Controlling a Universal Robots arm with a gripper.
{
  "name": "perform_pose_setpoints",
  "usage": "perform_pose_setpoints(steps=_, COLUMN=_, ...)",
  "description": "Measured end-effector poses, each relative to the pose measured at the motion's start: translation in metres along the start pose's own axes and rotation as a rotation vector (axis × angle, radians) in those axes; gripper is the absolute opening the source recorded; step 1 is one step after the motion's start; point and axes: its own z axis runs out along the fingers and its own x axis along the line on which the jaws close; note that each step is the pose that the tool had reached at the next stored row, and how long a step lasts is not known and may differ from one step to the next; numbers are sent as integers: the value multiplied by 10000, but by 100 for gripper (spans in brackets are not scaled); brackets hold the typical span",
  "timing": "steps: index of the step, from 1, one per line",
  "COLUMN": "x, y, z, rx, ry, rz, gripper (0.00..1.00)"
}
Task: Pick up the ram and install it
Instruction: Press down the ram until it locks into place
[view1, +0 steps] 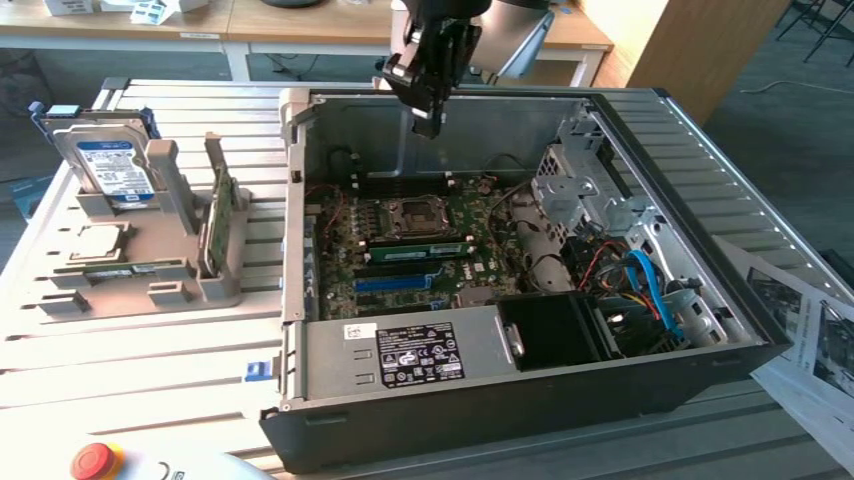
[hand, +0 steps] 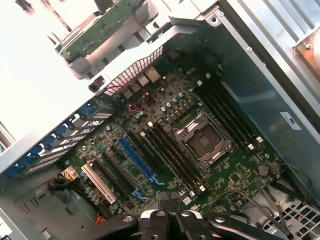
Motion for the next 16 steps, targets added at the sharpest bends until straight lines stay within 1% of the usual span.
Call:
perform_pose_setpoints(steps=4, x=0, y=0, z=0, rx=11, ry=15, rz=512, gripper=10)
perform_pose_setpoints(steps=16, x=0, y=0, z=0, rx=74, ry=93, rz=1916, gripper=10)
